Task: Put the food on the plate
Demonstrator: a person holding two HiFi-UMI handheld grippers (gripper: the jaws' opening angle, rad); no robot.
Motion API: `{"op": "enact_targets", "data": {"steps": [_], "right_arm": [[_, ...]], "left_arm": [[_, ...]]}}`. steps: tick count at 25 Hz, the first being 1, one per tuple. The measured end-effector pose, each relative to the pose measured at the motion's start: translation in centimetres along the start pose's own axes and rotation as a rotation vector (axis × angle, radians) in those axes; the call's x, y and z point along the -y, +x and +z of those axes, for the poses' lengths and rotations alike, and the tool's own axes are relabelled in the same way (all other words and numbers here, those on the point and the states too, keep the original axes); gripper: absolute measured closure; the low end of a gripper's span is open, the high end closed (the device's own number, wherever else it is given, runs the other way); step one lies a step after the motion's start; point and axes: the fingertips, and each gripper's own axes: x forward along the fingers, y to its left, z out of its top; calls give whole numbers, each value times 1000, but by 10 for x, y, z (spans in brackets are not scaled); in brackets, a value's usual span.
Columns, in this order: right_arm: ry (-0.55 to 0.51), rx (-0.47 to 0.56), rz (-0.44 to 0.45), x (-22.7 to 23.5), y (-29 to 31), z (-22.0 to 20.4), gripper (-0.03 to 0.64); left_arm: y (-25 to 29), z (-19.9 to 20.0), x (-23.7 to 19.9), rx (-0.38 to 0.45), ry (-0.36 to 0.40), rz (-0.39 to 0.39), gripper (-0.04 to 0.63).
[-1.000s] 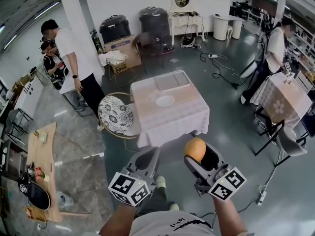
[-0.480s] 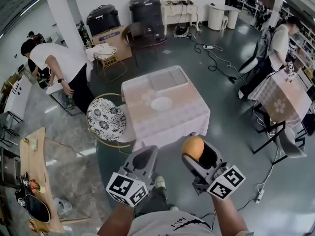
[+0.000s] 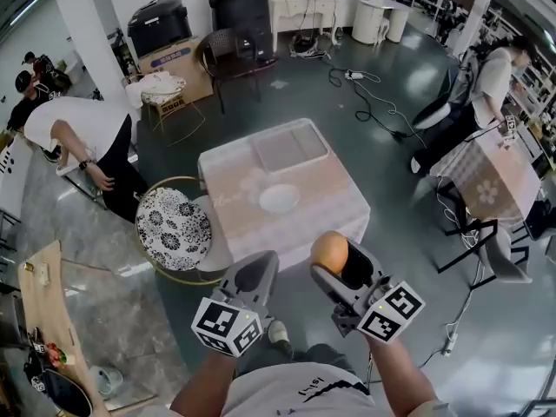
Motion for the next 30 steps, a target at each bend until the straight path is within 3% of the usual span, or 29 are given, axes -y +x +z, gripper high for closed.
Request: {"op": "enact_targets", "data": {"steps": [9, 15, 20, 30], "right_arm": [[19, -49, 18, 41, 54, -1, 301], [69, -99, 56, 101, 110, -17, 301], [68, -175, 97, 151, 155, -33, 301], [59, -340, 132, 225, 219, -98, 301]], "left_arm": [[45, 7, -39, 37, -35, -44, 592], [103, 9, -90, 49, -12, 58, 592], [139, 11, -126, 101, -60, 88, 592], [189, -29, -194, 39, -107, 204, 592]]}}
